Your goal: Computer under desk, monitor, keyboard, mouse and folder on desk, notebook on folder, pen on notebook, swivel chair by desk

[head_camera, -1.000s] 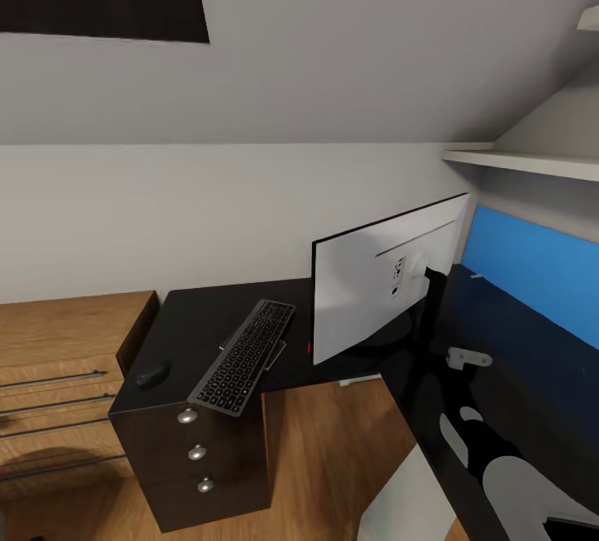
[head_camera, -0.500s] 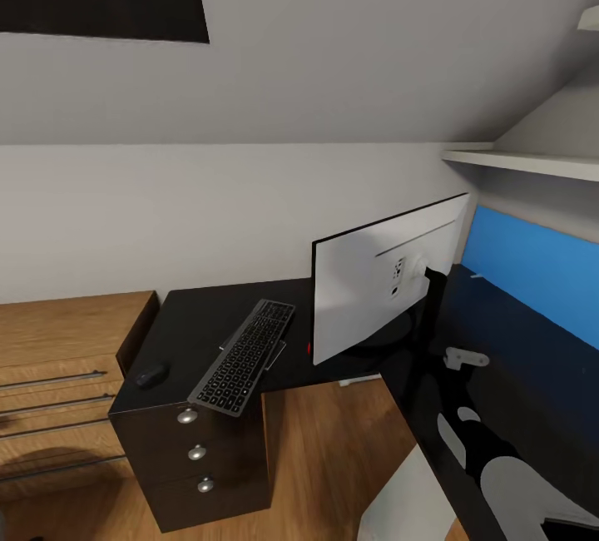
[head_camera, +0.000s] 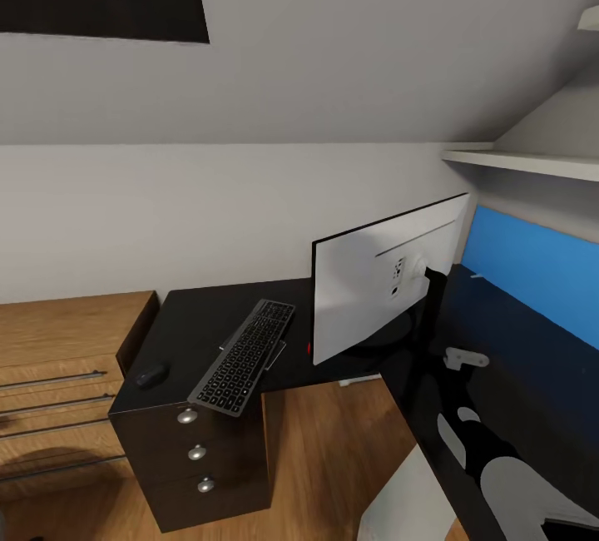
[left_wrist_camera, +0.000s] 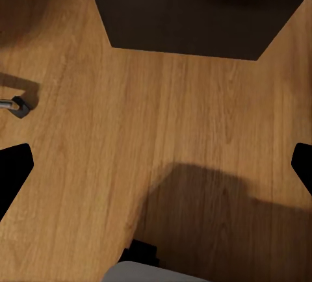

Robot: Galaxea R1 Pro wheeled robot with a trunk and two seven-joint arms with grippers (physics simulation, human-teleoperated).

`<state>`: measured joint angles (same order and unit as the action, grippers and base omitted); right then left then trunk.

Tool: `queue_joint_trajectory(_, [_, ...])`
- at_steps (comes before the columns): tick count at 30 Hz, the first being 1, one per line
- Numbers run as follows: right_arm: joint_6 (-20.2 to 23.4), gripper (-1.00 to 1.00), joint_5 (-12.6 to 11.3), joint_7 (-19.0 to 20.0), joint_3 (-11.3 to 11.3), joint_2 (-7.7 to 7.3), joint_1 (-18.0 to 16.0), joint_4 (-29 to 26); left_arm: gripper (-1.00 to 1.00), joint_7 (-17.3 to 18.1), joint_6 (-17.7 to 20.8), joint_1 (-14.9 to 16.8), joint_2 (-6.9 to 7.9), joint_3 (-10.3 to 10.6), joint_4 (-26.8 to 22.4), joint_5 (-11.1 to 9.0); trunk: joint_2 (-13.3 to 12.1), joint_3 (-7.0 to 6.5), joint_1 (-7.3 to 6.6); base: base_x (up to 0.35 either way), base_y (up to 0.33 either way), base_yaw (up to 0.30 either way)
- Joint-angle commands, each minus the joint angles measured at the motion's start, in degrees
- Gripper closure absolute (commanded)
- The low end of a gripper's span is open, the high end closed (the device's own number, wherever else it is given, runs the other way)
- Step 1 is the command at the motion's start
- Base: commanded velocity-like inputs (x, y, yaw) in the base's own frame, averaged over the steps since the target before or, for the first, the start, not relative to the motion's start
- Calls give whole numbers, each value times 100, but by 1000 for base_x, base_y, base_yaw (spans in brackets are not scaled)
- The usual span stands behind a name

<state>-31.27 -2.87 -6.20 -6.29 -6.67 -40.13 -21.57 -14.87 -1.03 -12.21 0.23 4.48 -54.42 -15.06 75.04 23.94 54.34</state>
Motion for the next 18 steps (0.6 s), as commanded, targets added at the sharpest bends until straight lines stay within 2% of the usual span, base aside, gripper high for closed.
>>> queue_joint_trajectory(1, [-22,-100,-29,3,5,-1,-4,4,-100,-34,-11,0,3,18,-7,-50,3,5,0,0,0,0])
queue_joint_trajectory(13, [-28,-100,-29,3,5,7,-4,10,-100,-34,-11,0,3,18,-7,-57,3,5,0,1,0,0])
queue_joint_trajectory(18, [-28,-100,-29,4,5,8,-4,12,-100,-34,-11,0,3,18,-7,-58,3,5,0,124,0,0])
